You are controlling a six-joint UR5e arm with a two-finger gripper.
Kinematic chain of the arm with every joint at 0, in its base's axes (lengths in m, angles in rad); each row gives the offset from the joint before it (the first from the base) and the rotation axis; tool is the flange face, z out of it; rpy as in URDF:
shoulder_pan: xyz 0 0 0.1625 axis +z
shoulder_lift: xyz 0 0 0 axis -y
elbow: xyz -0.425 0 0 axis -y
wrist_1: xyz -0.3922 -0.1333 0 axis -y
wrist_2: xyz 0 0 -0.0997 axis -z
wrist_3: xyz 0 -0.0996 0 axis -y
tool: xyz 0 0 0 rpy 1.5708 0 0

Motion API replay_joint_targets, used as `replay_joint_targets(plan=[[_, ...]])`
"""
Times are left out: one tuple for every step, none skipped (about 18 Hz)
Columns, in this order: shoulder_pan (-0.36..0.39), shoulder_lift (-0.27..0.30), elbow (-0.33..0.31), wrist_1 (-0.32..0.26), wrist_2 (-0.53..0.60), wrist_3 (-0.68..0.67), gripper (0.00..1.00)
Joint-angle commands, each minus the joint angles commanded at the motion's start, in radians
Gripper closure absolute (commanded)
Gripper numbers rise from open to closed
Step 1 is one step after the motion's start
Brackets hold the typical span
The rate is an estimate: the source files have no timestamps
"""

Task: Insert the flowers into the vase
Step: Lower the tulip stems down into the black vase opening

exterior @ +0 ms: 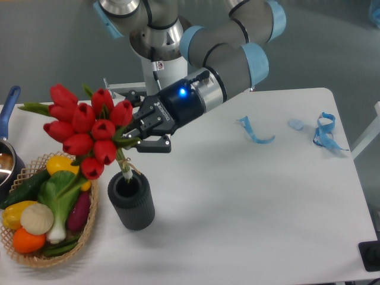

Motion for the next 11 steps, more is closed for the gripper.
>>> replay_joint_targets(plan=[[-0.002, -0.006, 0.002, 0.002, 0.000, 0.002, 0.81], [-0.002, -0.008, 0.003, 0.002, 0.000, 0.002, 0.81], [-0.003, -0.009, 0.003, 0.002, 0.000, 0.002, 0.81], [-0.003, -0.012, 0.003, 0.003, 0.000, 0.002, 0.81], [-0.003, -0.023, 0.003, 0.003, 0.000, 0.002, 0.81], [-0.003, -0.031, 0.002, 0.005, 0.000, 0.006, 0.81], [-0.003, -0.034, -0.006, 0.005, 0.000, 0.017, 0.81], [-0.003, -0.046, -0.015, 0.005, 0.002, 0.044, 0.81], [-0.005, -0.055, -0.017, 0.005, 0.002, 0.055, 0.81], [-0.009, -0.066, -0.018, 0.005, 0.002, 0.061, 0.81], [-0.015, -0.078, -0.018, 0.005, 0.003, 0.070, 0.81]])
